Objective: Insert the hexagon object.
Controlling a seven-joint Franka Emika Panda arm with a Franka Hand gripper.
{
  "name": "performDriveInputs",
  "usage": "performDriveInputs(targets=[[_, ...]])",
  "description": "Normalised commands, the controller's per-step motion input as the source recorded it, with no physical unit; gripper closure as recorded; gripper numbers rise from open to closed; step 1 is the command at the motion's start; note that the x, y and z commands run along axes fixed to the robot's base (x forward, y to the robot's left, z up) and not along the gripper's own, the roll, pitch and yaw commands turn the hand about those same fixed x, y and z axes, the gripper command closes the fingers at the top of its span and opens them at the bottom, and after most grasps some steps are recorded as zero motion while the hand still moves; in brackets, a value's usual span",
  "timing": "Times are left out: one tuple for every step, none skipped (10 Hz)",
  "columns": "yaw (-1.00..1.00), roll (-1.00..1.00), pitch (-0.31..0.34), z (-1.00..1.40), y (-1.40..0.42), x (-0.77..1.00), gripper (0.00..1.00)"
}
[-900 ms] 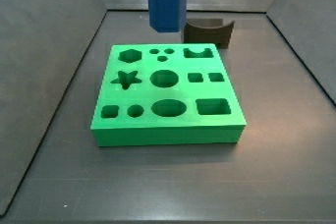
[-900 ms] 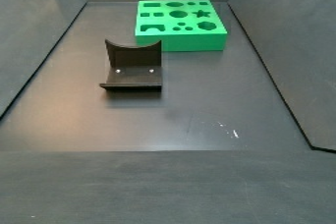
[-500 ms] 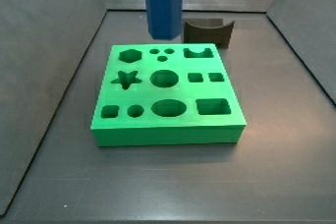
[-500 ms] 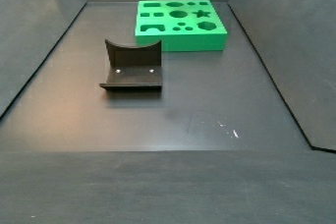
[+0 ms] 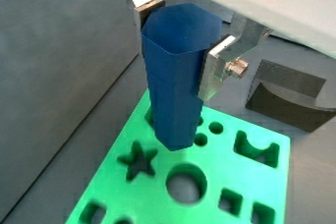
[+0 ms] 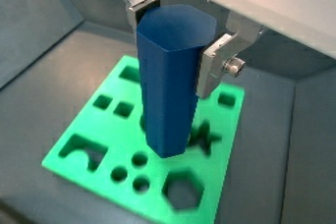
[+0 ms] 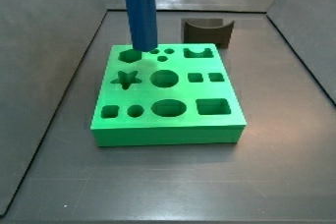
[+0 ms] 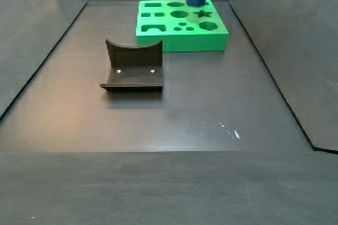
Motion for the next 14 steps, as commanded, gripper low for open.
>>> performDriveInputs(targets=[[-0.04, -0.44, -0.034, -0.31, 0.62, 0.00, 1.00], [0.00, -0.40, -0.050, -0.39, 0.45, 0.00, 1.00], [0.00, -0.17, -0.027, -0.29, 0.06, -0.07, 1.00], [0.09, 0.08, 0.000, -0.16, 0.00, -0.13, 1.00], [0.15, 0.13, 0.000, -0.19, 0.00, -0.27, 1.00], [0.20, -0.11, -0.080, -0.03, 0.00, -0.22, 1.00], [0.06, -0.03, -0.093, -0.07, 0.00, -0.10, 1.00], [0.03, 0.00, -0.091, -0.10, 0.04, -0.08, 1.00], [0.00, 0.00, -0.066, -0.29, 0.21, -0.21, 1.00], [0.00, 0.00, -0.074, -0.38, 0.17, -0.25, 1.00], [0.00, -0.02, -0.061, -0.36, 0.11, -0.15, 1.00], [0.00, 0.00, -0.047, -0.32, 0.00, -0.13, 1.00], [0.00, 0.00, -0.049, -0.35, 0.00, -0.20, 1.00], [-0.01, 0.00, -0.019, -0.35, -0.09, -0.14, 1.00]])
